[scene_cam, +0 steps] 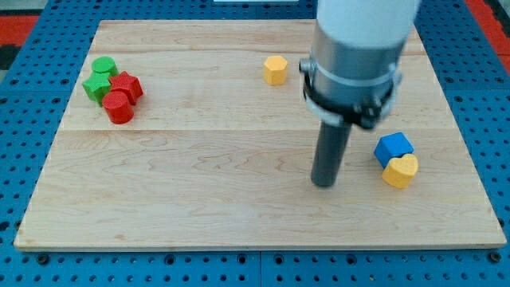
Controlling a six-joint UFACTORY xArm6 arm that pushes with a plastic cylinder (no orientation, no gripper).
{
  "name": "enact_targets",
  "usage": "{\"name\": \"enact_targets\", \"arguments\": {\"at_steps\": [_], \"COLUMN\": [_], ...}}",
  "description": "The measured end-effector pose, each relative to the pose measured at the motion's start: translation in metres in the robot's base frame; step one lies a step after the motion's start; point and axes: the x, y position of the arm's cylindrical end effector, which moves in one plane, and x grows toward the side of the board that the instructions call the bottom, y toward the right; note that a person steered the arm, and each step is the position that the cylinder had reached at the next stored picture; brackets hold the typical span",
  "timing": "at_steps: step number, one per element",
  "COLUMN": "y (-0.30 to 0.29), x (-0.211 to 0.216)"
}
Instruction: Push the blue cube into the blue triangle
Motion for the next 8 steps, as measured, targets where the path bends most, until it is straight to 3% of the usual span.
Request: {"name": "enact_targets", "arguments": {"at_steps": [1, 2, 6, 8], "y": [0.072, 0.116, 0.093, 0.028], "x": [0.031, 0.008, -0.145, -0.146]}}
